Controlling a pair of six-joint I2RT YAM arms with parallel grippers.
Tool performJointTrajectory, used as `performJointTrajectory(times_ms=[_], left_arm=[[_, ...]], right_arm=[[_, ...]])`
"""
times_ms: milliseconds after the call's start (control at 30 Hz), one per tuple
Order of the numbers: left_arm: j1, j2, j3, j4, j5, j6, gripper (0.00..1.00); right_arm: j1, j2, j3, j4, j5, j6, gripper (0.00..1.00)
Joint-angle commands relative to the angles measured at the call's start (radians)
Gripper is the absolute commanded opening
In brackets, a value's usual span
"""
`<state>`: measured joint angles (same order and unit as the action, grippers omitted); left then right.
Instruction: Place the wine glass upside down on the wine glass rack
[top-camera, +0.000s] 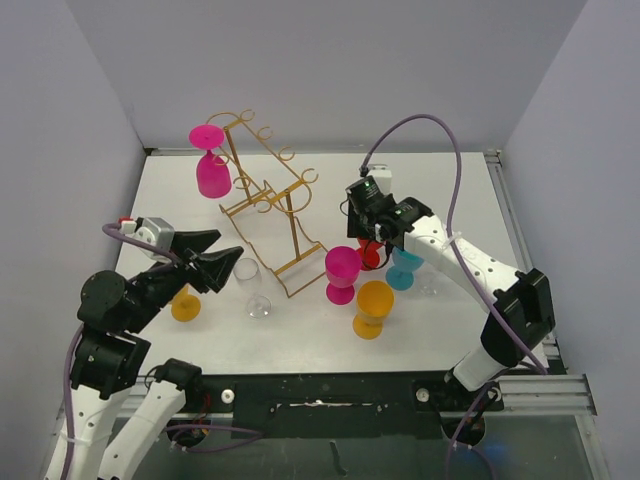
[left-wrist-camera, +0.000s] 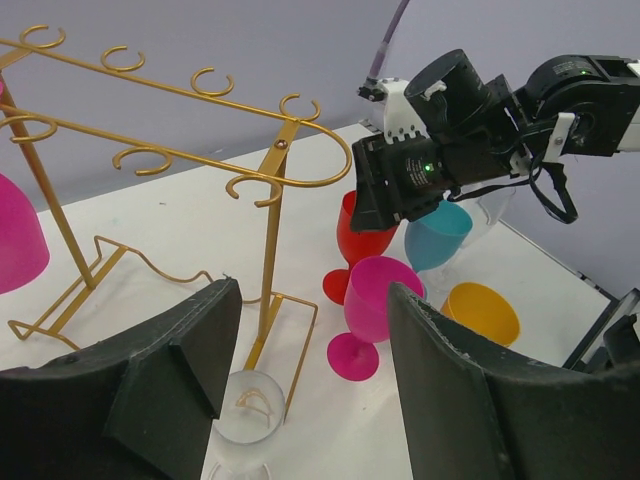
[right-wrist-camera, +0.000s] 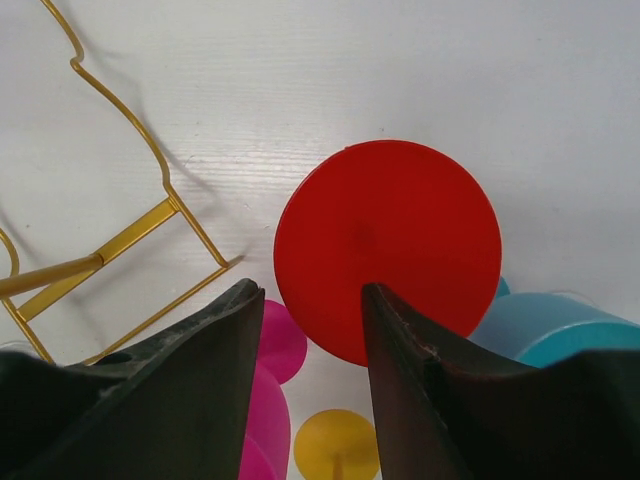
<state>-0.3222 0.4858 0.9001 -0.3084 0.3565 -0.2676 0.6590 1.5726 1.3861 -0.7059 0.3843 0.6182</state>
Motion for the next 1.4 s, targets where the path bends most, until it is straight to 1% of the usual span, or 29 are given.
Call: performJointTrajectory(times_ms=[0,200,267,333,500,800,1000,1167,1233,1367], left_arm=[[-0.019,0.004,0.042,0.008,-0.04,0.027,0.59],[-0.02,0.007,0.067,0.004,-0.055,0.03,0.59],[-0.02,0.007,0.074,0.005,-0.057,0.028,0.59],[-0.021,0.005,0.076,0.021,-0.066,0.022,0.59],[-0.02,0.015,0.067,0.102,-0.079,-0.011,0.6],[-0.02,0.072,0.075,0.205,-0.076,-0.055,0.61],[-0.02,0.119,0.082,0.287,-0.05,-0.085,0.61],[-0.02,0.184,0.129,0.324,-0.036,-0.152,0.61],[-0.02,0.213,0.149,0.339,-0.022,-0.177,0.61],[-0.02,0.261,0.167,0.412,0.004,-0.255,0.61]], right_arm=[[0.001,0.015,0.065,0.03,0.003,-0.013,0.43],[0.001,0.057,0.083,0.015,0.006,-0.03,0.33],[0.0,0.067,0.086,0.014,0.005,-0.046,0.27],[0.001,0.079,0.102,0.01,0.001,-0.065,0.18],[0.001,0.074,0.123,0.026,0.002,-0.117,0.01],[0.003,-0.04,0.096,0.114,0.003,-0.185,0.0],[0.008,-0.172,0.024,0.218,0.042,-0.213,0.0],[0.012,-0.34,-0.083,0.441,0.049,-0.269,0.0],[0.011,-0.413,-0.128,0.545,0.029,-0.283,0.0],[0.014,-0.49,-0.183,0.742,-0.027,-0.285,0.0]])
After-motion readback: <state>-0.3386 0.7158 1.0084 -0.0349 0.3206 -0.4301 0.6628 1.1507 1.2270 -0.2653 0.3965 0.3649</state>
